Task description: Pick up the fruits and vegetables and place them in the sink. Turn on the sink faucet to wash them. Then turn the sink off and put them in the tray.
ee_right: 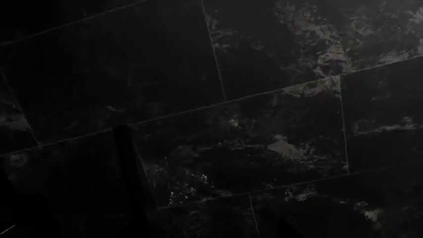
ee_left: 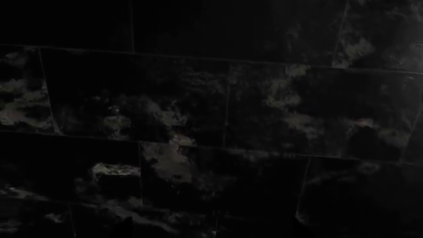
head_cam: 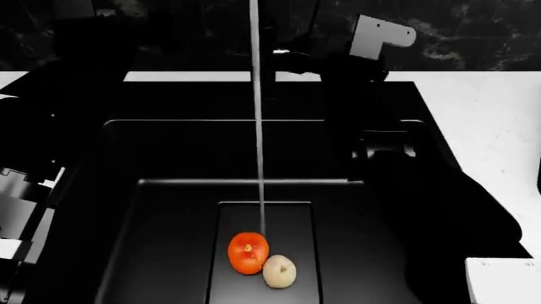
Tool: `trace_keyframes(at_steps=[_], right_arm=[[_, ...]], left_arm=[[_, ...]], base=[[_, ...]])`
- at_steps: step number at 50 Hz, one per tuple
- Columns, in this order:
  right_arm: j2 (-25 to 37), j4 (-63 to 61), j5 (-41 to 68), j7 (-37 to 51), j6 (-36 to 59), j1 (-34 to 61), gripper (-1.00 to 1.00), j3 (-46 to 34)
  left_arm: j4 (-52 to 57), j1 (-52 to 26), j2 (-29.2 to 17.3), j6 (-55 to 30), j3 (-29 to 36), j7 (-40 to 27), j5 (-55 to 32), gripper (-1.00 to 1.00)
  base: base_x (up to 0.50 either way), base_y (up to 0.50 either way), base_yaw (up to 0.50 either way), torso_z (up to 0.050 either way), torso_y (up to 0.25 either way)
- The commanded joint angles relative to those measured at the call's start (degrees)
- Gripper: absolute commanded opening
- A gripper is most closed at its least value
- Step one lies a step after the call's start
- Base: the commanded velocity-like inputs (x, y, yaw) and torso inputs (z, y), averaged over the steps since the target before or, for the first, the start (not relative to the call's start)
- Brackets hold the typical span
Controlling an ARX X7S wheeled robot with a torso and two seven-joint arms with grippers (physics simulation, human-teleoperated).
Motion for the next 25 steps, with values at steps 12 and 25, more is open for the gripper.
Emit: trace_keyframes(at_steps=[12, 25], right_arm=[[0.0, 1.3, 70.7, -8.3, -14.5, 0.5, 1.00, -30.6], [0.0, -0.2, 40.9, -11.1, -8.6, 0.8, 1.00, -20.2]], left_arm=[[4.9, 1.7, -1.7, -1.9, 0.5, -1.3, -0.6, 1.00], [4.2, 2.3, -1.0, -1.3, 0.8, -0.8, -0.2, 1.00]], base=[[0.00, 0.00, 0.00, 0.000, 0.000], [0.00, 0.00, 0.00, 0.000, 0.000]])
